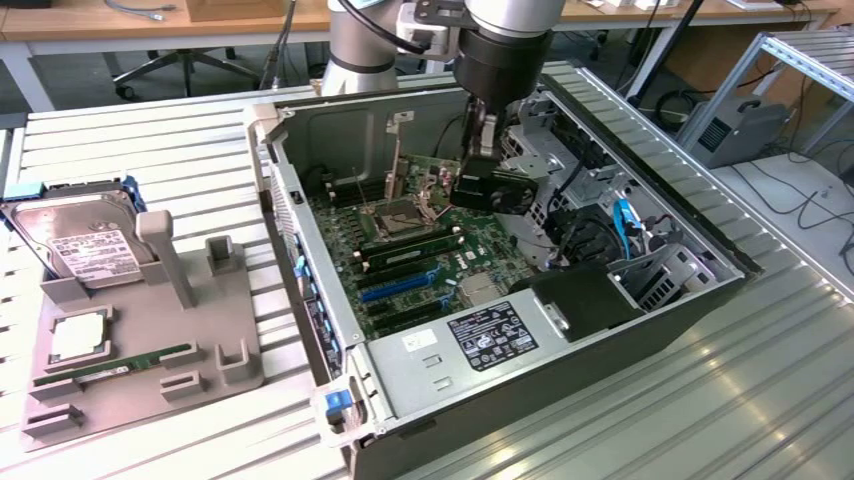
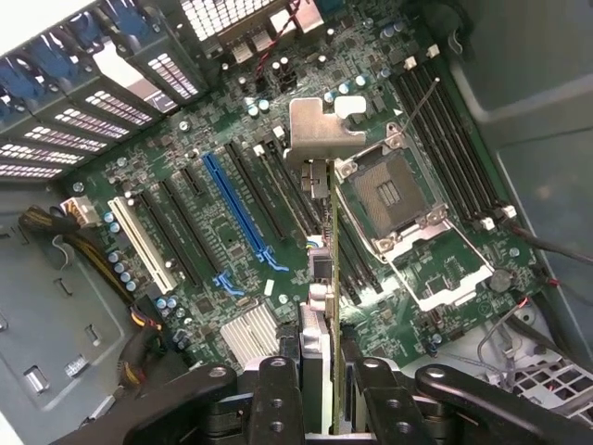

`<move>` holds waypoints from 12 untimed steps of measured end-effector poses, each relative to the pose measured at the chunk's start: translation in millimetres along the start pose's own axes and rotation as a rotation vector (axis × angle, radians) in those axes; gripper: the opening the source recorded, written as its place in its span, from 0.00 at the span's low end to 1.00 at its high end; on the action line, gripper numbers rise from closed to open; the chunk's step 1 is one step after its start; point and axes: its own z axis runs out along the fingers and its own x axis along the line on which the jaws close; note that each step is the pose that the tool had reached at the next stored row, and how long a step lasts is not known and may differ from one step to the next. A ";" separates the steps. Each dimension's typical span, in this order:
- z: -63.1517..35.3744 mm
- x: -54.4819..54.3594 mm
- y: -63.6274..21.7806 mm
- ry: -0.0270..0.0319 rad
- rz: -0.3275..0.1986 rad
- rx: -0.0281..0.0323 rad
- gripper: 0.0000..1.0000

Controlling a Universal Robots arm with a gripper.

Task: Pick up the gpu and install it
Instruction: 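Insert the gpu into the slot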

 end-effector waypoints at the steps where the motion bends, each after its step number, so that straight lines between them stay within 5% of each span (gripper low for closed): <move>1: 0.0 0.0 0.0 -0.0002 -0.006 -0.0002 0.27; 12: 0.0 0.0 0.0 -0.0020 -0.067 -0.0020 0.27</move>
